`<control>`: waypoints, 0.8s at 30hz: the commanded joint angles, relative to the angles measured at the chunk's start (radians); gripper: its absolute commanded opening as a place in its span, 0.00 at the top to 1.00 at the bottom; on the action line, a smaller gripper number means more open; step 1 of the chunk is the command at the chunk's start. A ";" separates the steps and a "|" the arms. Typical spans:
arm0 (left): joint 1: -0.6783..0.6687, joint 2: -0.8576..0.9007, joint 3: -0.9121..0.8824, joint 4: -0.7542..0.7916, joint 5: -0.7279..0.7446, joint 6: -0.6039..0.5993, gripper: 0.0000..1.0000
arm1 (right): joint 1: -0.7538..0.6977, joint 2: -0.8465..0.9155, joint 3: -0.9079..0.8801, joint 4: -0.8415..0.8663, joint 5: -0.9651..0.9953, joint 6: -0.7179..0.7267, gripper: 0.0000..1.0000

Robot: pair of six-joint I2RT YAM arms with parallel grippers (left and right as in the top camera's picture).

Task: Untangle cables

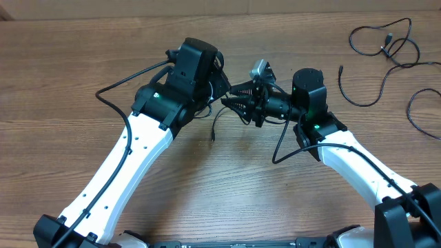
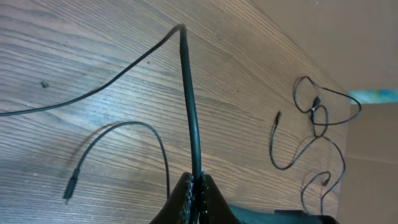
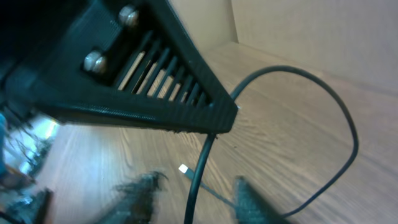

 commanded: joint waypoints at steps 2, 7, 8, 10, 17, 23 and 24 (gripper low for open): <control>-0.008 0.000 0.014 0.016 0.040 -0.018 0.96 | 0.002 0.003 0.005 -0.004 0.023 -0.006 0.58; -0.008 0.000 0.014 0.016 0.044 -0.018 0.96 | 0.002 0.003 0.005 -0.020 0.053 -0.006 0.96; -0.008 0.000 0.014 0.016 0.045 -0.018 0.96 | 0.002 0.003 0.005 -0.020 0.052 -0.005 0.96; -0.007 0.000 0.014 0.015 0.044 -0.017 0.96 | 0.002 0.003 0.005 -0.013 0.052 0.017 0.96; -0.006 0.000 0.014 -0.036 -0.002 -0.005 0.00 | -0.047 0.003 0.005 -0.009 0.094 0.156 0.96; -0.006 0.000 0.014 -0.114 -0.119 -0.005 0.00 | -0.200 -0.006 0.005 -0.076 0.070 0.262 0.96; -0.006 0.000 0.014 -0.126 -0.138 -0.005 0.00 | -0.233 -0.014 0.005 -0.090 0.043 0.262 0.96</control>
